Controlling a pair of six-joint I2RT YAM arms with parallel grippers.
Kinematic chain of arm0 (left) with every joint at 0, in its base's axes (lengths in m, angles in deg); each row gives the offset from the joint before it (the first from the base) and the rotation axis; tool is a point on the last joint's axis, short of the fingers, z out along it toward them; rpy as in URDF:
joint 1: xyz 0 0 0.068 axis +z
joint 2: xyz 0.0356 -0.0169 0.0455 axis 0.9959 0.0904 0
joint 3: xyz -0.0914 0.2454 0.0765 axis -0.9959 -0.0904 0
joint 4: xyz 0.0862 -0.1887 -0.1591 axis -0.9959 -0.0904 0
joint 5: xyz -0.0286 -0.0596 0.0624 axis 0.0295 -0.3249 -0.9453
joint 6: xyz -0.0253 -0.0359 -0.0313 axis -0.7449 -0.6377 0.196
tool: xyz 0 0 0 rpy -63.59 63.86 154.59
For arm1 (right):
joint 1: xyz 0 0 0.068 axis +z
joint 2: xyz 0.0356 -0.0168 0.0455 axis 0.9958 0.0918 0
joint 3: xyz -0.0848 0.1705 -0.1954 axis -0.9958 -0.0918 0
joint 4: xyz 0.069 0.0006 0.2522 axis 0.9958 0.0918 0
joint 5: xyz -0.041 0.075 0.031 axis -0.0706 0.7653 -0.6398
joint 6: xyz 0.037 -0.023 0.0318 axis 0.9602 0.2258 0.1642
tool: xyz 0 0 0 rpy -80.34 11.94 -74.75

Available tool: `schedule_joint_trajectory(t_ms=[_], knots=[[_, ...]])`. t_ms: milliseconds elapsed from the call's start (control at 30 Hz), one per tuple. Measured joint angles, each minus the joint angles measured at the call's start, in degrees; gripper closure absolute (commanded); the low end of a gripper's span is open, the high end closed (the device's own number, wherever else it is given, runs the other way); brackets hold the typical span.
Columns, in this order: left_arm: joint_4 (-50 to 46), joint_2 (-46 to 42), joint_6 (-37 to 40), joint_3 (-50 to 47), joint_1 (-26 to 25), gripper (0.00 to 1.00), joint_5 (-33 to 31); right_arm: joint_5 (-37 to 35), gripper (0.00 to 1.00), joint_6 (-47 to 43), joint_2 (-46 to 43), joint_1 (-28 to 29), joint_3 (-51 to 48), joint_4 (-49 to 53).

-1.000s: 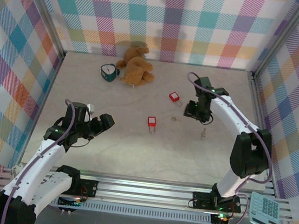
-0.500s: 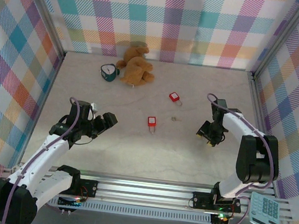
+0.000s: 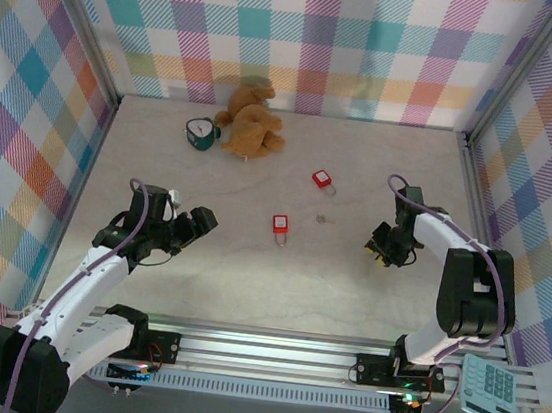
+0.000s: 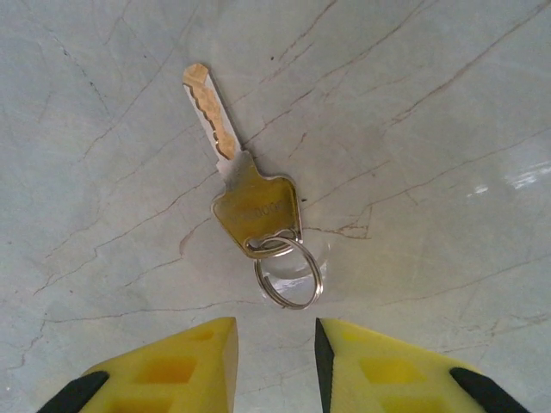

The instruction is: Unlock with the key

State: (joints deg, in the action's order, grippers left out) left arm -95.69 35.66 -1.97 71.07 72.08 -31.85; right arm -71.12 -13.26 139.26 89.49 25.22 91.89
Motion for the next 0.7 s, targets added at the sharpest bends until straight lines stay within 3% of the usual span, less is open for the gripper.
schedule_joint_trajectory(t_ms=[700], knots=[[-0.2,-0.1,0.0,0.0,0.0,0.19,0.2,-1.0,0.73,0.1,0.0,-1.0,-1.0,-2.0]])
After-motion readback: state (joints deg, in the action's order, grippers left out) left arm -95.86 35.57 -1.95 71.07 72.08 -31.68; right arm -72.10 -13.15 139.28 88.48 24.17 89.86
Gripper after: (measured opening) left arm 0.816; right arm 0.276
